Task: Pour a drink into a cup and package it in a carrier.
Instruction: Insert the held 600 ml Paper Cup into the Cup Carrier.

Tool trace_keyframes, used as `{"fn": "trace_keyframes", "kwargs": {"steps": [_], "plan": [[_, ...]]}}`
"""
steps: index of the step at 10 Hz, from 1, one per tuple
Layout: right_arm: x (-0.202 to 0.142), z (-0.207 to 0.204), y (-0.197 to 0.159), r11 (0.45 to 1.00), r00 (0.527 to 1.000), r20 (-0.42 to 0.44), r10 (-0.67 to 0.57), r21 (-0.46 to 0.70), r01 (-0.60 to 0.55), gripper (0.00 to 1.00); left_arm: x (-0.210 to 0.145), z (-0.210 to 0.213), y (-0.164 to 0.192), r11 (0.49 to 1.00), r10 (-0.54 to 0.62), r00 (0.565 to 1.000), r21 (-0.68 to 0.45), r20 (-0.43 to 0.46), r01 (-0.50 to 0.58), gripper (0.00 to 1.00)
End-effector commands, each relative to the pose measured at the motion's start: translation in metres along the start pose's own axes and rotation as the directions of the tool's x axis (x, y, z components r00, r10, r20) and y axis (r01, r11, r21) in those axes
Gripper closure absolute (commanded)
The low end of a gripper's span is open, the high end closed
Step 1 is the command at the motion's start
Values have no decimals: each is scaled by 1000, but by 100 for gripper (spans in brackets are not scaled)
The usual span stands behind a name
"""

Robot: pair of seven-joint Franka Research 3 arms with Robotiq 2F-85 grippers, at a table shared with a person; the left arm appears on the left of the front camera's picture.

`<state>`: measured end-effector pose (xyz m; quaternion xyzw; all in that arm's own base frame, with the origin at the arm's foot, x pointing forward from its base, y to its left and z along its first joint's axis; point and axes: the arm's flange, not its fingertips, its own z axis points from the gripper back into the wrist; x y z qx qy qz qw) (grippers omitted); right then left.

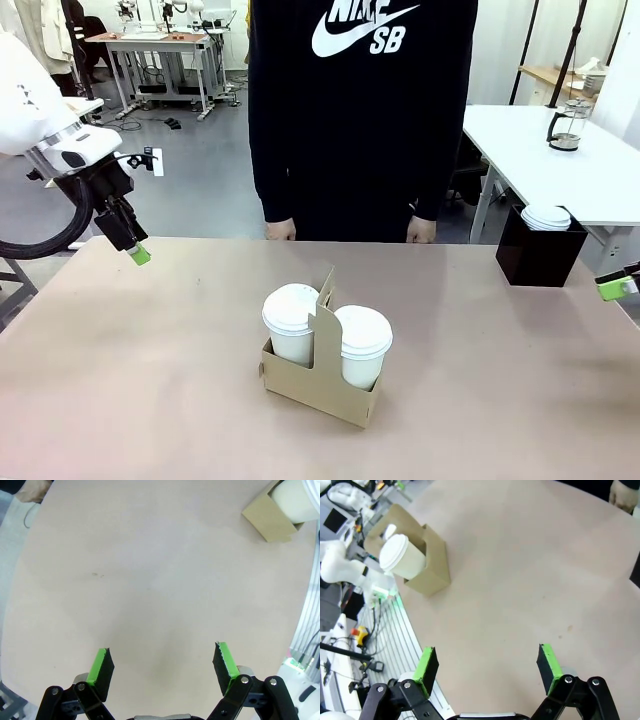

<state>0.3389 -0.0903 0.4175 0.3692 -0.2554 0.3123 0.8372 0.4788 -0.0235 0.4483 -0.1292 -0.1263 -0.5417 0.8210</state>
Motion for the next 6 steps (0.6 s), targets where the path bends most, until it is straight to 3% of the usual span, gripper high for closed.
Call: {"fn": "trace_keyframes", "kwargs": {"steps": [1,6], "plan": [[0,0,-1,1000,1000,-11,6,-11,-6,0,-1,0,-2,1000,6,1000,5,20,-6,0],[0,0,-1,1000,1000,-11,6,-11,-6,0,-1,0,-2,1000,6,1000,5,20,-6,0]]}}
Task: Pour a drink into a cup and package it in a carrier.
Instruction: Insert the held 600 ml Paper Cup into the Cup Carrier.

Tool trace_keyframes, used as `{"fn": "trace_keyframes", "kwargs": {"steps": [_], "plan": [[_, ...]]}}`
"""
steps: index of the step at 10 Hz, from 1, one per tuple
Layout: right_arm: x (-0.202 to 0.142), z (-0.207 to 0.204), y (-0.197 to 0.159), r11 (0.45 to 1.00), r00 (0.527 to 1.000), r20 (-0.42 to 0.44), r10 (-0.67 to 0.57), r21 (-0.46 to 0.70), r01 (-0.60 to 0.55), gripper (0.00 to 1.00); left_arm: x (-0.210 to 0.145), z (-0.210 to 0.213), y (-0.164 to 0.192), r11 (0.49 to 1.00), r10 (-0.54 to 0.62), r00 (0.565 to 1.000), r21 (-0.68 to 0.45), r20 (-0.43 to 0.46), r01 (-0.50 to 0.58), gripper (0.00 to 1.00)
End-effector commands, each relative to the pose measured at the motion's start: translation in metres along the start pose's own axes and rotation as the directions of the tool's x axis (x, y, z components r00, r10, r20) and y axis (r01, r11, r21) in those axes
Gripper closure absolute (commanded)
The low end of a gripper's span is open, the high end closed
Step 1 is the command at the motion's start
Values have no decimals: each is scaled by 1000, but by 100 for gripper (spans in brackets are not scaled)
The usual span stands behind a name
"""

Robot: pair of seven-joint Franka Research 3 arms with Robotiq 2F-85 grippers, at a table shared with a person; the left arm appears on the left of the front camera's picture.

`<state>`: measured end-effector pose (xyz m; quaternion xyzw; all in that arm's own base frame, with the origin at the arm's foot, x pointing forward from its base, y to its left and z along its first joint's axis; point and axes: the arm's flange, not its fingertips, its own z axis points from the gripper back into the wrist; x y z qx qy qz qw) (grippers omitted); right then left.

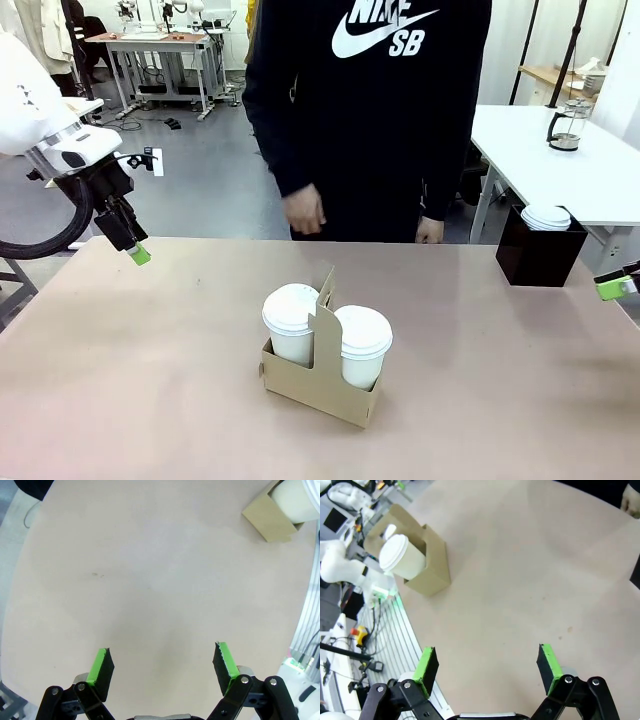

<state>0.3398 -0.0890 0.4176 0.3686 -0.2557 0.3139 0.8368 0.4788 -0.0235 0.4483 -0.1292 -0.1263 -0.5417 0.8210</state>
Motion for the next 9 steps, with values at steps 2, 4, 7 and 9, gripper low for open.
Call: {"fn": "trace_keyframes", "kwargs": {"steps": [2,4,7,9], "plan": [[-1,1,-1,1000,1000,-10,2,-11,-2,0,-1,0,-2,1000,6,1000,5,20,-6,0],[-1,1,-1,1000,1000,-10,2,-11,-2,0,-1,0,-2,1000,6,1000,5,20,-6,0],[-1,1,-1,1000,1000,-10,2,-11,-2,0,-1,0,-2,1000,6,1000,5,20,-6,0],[-1,1,-1,1000,1000,-10,2,-11,-2,0,-1,0,-2,1000,6,1000,5,20,-6,0]]}}
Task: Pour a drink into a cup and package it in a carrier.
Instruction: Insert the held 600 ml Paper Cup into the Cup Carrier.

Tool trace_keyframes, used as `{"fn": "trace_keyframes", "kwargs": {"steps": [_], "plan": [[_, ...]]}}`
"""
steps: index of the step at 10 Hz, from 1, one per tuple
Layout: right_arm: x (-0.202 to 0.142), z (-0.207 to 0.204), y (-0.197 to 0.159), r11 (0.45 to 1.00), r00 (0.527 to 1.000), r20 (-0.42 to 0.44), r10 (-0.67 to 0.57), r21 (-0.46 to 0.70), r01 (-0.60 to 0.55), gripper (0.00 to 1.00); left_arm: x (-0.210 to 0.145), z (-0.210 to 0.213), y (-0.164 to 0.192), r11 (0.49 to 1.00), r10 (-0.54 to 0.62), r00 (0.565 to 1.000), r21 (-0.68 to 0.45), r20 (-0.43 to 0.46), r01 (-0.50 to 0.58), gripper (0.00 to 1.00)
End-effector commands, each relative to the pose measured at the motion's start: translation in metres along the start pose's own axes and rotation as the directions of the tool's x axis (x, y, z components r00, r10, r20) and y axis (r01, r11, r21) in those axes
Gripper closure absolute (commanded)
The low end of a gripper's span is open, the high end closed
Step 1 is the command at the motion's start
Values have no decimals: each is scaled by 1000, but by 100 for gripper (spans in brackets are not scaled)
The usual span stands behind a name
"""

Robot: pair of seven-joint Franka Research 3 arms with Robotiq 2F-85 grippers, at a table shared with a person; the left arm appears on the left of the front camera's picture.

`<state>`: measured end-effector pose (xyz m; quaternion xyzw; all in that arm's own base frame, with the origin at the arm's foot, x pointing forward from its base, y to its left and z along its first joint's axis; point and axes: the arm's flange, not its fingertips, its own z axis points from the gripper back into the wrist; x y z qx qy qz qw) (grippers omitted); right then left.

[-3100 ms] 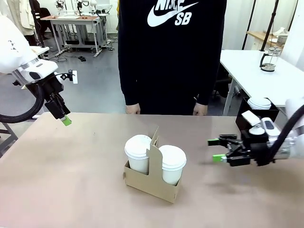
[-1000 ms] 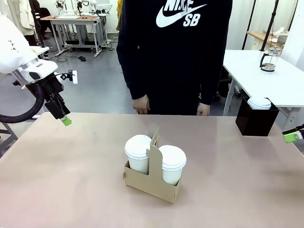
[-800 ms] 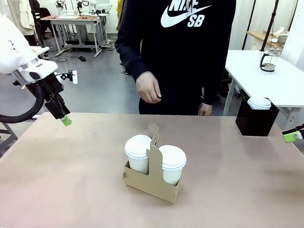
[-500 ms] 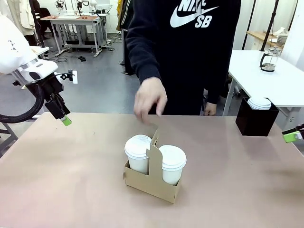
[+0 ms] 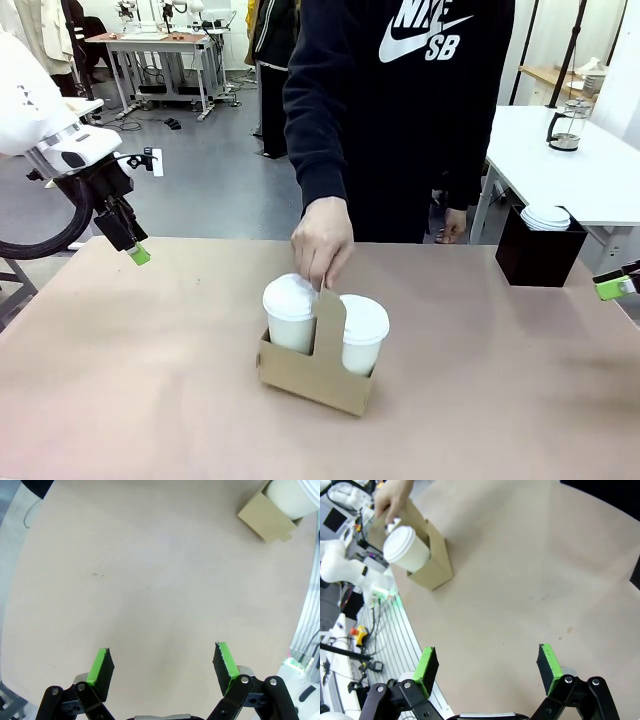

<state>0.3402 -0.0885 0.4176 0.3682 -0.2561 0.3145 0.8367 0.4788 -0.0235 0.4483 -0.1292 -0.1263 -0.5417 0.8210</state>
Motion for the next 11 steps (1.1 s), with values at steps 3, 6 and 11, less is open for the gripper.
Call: {"fn": "trace_keyframes", "kwargs": {"steps": [3,6,11], "plan": [[-2,1,-1,1000,1000,-10,1,-11,-1,0,-1,0,-2,1000,6,1000,5,20,-6,0],[-2,1,-1,1000,1000,-10,1,-11,-1,0,-1,0,-2,1000,6,1000,5,20,-6,0],[-2,1,-1,1000,1000,-10,1,-11,-1,0,-1,0,-2,1000,6,1000,5,20,-6,0]]}}
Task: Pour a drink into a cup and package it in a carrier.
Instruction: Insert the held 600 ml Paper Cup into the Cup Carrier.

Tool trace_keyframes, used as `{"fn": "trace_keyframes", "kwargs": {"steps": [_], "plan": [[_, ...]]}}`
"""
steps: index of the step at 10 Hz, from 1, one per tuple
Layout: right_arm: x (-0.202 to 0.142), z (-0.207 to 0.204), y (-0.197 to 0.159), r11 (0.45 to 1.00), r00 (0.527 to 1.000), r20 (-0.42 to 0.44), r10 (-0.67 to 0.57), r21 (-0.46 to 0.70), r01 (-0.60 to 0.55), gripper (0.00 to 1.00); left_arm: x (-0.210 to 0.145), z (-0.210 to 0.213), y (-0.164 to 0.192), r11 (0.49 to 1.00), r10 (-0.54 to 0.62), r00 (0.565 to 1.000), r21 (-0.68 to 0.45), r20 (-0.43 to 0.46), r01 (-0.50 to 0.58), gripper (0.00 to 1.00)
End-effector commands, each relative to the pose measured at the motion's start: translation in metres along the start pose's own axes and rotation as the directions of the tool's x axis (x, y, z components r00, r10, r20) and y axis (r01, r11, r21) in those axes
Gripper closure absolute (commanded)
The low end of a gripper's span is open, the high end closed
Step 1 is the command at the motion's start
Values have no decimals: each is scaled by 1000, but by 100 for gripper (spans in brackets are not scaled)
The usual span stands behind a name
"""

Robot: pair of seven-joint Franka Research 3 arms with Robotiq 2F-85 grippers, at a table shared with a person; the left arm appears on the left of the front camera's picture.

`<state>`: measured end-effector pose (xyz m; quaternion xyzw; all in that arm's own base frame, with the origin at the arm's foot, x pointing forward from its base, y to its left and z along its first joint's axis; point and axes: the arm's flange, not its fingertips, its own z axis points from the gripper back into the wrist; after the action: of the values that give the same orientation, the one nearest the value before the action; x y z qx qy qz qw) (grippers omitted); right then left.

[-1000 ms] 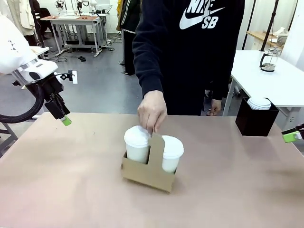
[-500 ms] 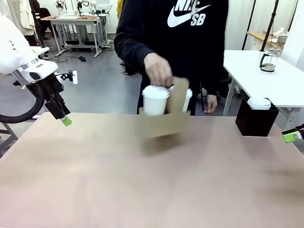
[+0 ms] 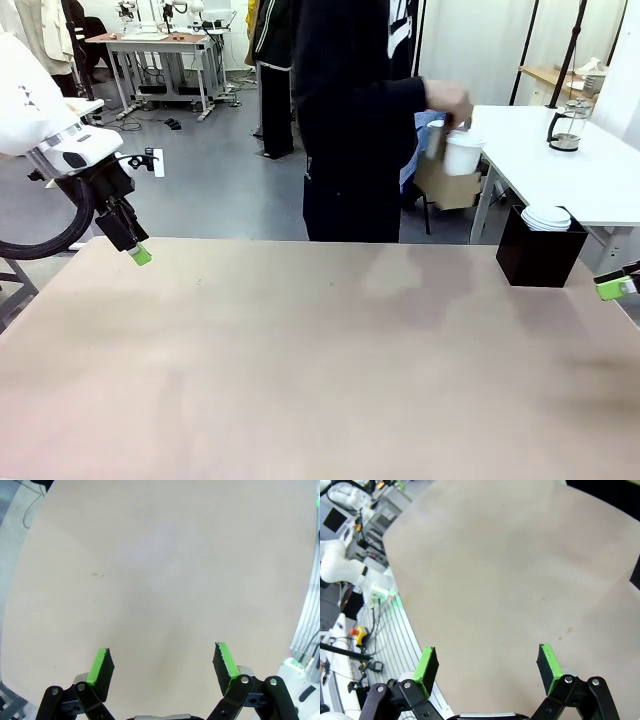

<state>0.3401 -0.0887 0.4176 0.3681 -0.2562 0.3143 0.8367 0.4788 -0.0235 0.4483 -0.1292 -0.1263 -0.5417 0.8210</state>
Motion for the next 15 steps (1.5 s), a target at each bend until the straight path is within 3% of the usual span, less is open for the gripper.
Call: {"fn": "trace_keyframes", "kwargs": {"steps": [1,15], "plan": [[-2,1,-1,1000,1000,-11,1,-10,-1,0,-1,0,-2,1000,6,1000,5,20,-6,0],[-2,1,-1,1000,1000,-11,1,-10,-1,0,-1,0,-2,1000,6,1000,5,20,-6,0]]}}
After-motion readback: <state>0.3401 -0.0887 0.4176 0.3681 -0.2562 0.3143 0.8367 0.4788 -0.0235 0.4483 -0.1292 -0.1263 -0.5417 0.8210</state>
